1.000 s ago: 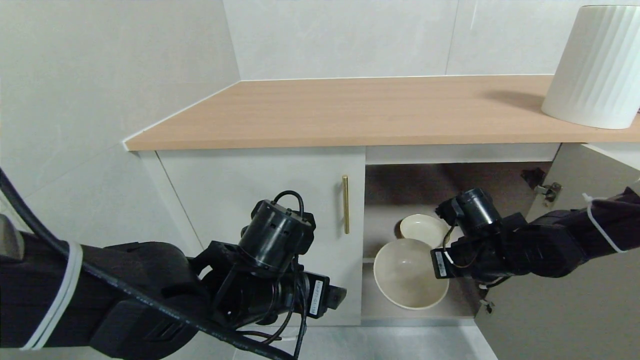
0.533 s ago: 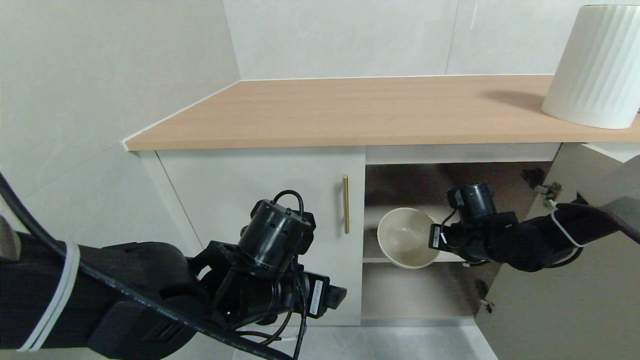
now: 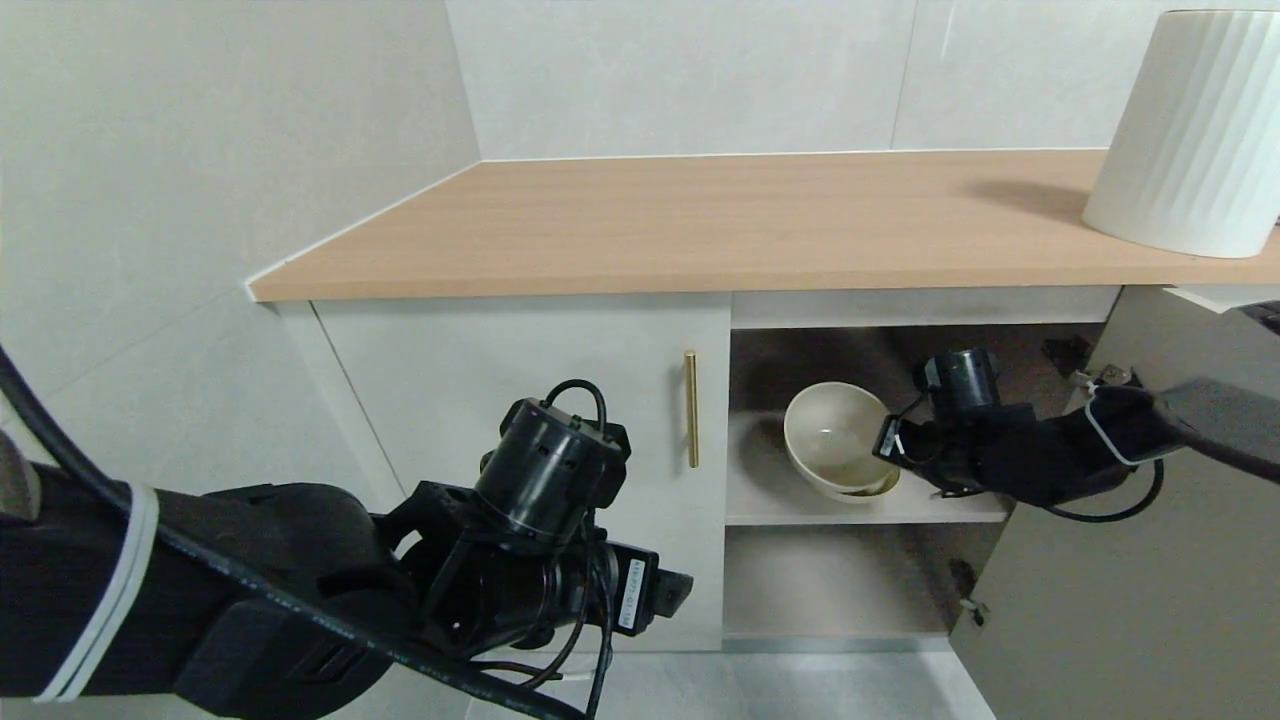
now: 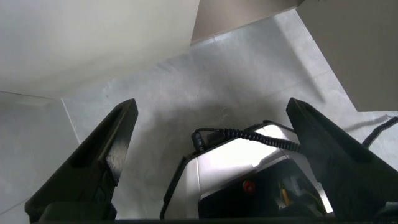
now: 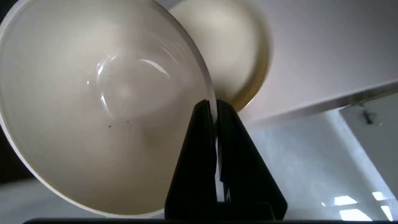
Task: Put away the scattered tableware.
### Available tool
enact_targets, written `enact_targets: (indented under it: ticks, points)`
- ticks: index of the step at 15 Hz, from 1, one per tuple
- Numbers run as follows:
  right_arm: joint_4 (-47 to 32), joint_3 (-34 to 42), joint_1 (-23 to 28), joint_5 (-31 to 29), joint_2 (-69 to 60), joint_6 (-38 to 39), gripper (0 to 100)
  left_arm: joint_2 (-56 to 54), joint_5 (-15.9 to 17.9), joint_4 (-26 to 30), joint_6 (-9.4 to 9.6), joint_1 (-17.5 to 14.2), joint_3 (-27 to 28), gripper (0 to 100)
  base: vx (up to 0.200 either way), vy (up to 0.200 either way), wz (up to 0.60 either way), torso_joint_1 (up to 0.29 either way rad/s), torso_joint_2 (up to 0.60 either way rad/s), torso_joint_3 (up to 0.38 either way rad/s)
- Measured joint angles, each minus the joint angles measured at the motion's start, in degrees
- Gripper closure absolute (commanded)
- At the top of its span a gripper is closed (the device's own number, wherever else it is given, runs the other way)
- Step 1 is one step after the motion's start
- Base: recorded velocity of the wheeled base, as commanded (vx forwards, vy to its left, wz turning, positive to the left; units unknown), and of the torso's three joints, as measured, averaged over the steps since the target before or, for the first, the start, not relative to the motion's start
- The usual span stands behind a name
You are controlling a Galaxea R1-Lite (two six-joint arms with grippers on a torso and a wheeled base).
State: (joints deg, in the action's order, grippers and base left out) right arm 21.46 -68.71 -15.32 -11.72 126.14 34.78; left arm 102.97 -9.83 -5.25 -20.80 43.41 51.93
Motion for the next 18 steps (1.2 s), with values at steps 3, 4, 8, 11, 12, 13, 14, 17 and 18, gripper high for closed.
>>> enact_targets:
  ticks: [3,4,8,11,12,13,14,17,18]
  points:
    - [0.02,-2.13,1.79,-0.71,2.08,0.68,100,0.02,0.0,0.0,0.0,0.0,0.0,0,0.0,0.0,0.0,0.0,0.0,0.0]
    - [-0.02,-2.71,2.34,-0.77,2.76,0.74,100,0.0,0.0,0.0,0.0,0.0,0.0,0,0.0,0.0,0.0,0.0,0.0,0.0]
    - [-0.11,-4.39,3.64,-0.93,5.21,0.72,100,0.09,0.01,0.01,0.0,0.0,0.0,0,0.0,0.0,0.0,0.0,0.0,0.0]
    - [-0.09,-5.22,3.95,-0.95,6.58,0.72,100,0.2,0.0,0.0,0.0,0.0,0.0,0,0.0,0.0,0.0,0.0,0.0,0.0]
    - [-0.09,-5.46,3.97,-1.34,7.02,0.72,100,0.2,0.0,0.0,-0.02,0.0,0.0,0,0.0,0.0,0.0,0.0,0.0,0.0]
    - [-0.04,-5.77,4.02,-1.61,7.3,0.72,100,0.22,0.0,0.0,0.0,0.0,0.0,0,0.0,0.0,0.0,0.0,0.0,0.0]
    - [-0.04,-5.96,4.02,-1.69,7.5,0.72,100,0.24,0.01,0.0,0.0,0.0,0.0,0,0.0,0.0,0.0,0.0,0.0,0.0]
    - [-0.09,-6.23,4.0,-1.72,7.96,0.72,100,0.33,0.0,0.0,0.0,0.0,0.0,0,0.0,0.0,0.0,0.0,0.0,0.0]
    - [-0.04,-6.27,4.0,-1.72,8.02,0.72,100,0.35,0.01,0.0,-0.02,0.0,0.0,0,0.0,0.0,0.0,0.0,0.0,0.0]
